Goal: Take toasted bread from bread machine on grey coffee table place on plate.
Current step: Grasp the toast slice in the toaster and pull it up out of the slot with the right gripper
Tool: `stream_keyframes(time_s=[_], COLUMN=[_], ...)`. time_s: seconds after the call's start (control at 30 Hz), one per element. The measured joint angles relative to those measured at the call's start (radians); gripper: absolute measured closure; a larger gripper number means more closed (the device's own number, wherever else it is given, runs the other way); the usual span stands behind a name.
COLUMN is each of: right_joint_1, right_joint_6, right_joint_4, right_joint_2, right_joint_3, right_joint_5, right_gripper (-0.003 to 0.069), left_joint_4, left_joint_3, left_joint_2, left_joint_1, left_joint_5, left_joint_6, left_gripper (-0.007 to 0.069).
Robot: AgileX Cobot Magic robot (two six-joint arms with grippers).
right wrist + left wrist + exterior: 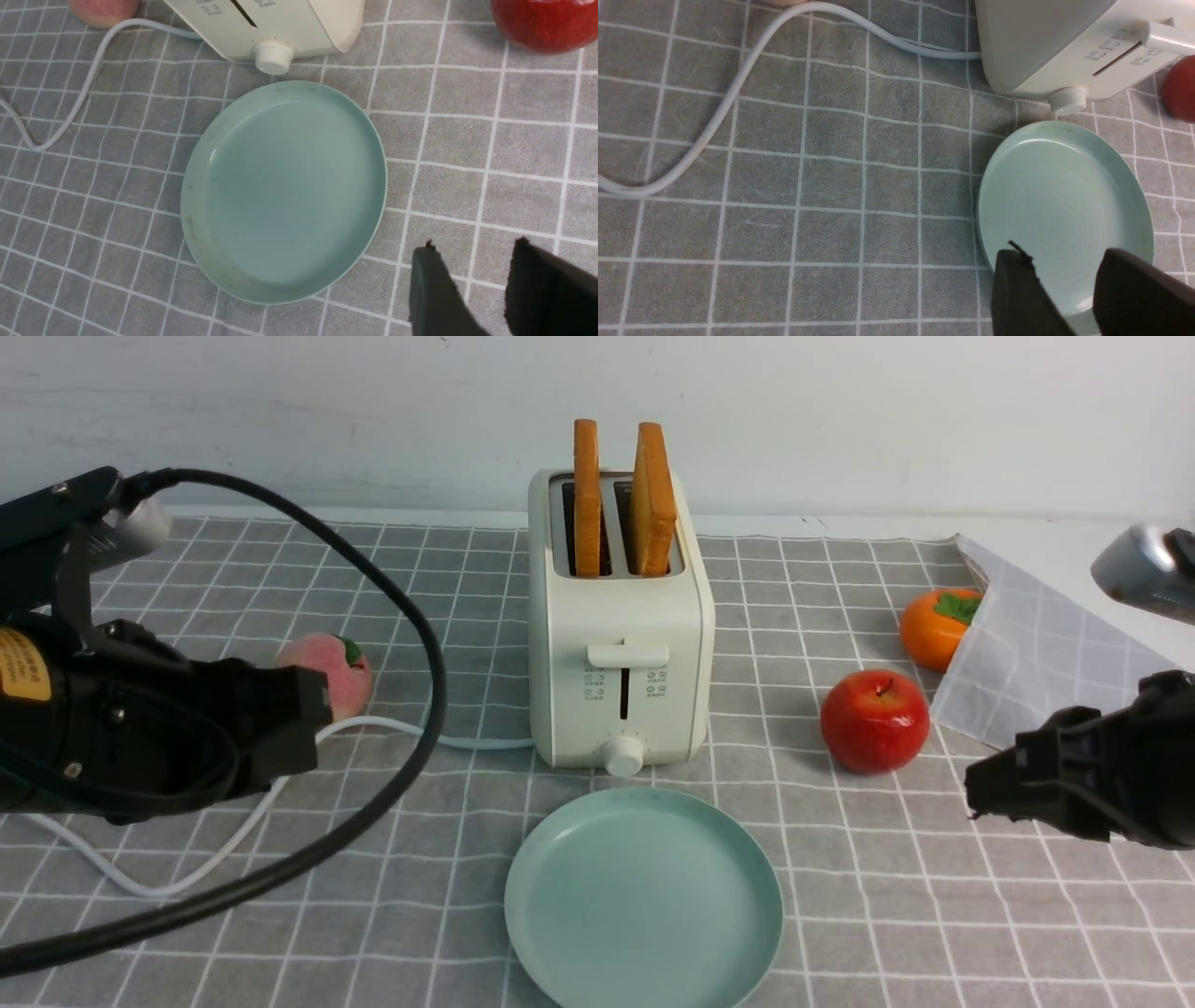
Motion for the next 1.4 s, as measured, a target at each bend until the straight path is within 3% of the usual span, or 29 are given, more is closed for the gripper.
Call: stream_keyframes(time_s=[0.4,0.67,0.8,1.03,1.4], right_joint_1=[0.0,0.0,0.04,0.156,0.19], right_joint_6=[-0.015,-0.219,-0.349,-0.397,-0.401], right_joint_4=[0.001,0.137,0.232,0.248,0.34], right_joint_2=[0.0,0.029,0.154,0.413,0.811], right_joint_3=[-0.003,-0.118,-0.31,-0.605,-0.828], right_joint_5=[-0.018,-0.031,-0.022,-0.082,-0.257], right_gripper=[0.0415,0.0353,0.0277,0.0204,0.0211], left_joint_4=[0.013,0.001,-0.011,-0.018,-0.029], left_joint_3=[0.0,0.0,0.0,0.0,0.0], left_joint_2=[0.0,0.0,0.0,0.0,0.0], left_joint_1=[0.0,0.0,0.0,0.0,0.0], left_joint_5=[-0.021,-0.093,-0.109,-0.114,-0.113], left_joint_6=[0.008,0.008,0.008,0.008,0.008], left_gripper=[0.0386,0.0386,0.0386,0.0386,0.0386])
